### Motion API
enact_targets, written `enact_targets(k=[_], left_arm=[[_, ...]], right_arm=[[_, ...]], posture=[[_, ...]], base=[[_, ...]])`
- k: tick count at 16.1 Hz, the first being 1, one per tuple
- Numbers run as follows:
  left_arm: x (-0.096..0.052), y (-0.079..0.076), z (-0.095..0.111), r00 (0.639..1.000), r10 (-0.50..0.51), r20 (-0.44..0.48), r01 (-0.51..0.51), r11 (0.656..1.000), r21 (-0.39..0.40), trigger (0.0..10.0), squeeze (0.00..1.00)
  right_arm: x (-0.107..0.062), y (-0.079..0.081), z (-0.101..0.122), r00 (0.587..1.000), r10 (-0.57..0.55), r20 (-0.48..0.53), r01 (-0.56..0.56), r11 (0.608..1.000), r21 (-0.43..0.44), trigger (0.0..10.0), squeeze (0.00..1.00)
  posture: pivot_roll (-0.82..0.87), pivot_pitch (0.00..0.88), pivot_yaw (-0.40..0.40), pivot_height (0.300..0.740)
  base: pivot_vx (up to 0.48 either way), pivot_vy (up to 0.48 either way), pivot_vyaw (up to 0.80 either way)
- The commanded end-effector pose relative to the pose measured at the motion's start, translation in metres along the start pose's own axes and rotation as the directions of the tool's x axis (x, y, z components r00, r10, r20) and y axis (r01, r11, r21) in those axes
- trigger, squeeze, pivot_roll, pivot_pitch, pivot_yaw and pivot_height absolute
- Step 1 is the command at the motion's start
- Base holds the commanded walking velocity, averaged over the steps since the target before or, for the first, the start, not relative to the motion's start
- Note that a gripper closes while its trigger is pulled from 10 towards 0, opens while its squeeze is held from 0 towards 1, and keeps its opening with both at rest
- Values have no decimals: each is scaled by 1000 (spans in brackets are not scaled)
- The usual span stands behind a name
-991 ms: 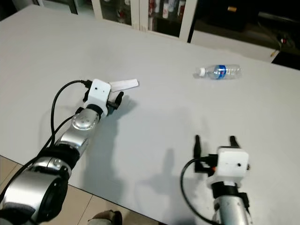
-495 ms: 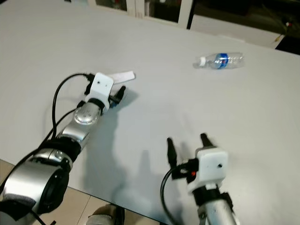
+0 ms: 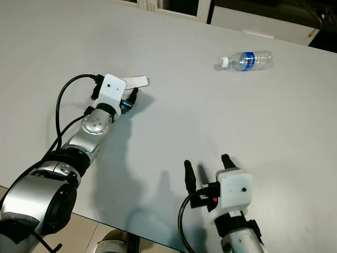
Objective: Picking trash to rubbish bin
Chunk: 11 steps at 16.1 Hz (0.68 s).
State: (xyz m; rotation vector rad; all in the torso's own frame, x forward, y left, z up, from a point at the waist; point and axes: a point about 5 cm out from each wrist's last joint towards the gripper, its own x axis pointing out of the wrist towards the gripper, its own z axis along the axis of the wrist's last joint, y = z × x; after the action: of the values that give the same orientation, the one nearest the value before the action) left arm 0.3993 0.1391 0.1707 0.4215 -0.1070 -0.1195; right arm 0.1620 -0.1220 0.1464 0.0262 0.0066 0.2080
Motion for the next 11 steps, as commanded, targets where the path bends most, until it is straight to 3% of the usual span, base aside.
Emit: enact_targets(k=[1,11], left_arm=[[-4,3,-7,999,31,-12,-31,999,-16,10000,0],[-23,25,-16,987,119,104,-115,993,-40,10000,0]], right_arm=[[-1,-2,1,1000,-4,-7,3,1000,-12,10000,0],[30,-14,6,998,35,60,-32,998,-62,10000,0]], posture=[[9,261,-26,740],[123,154,-38,740]], base=[[0,0,0],[0,0,0]])
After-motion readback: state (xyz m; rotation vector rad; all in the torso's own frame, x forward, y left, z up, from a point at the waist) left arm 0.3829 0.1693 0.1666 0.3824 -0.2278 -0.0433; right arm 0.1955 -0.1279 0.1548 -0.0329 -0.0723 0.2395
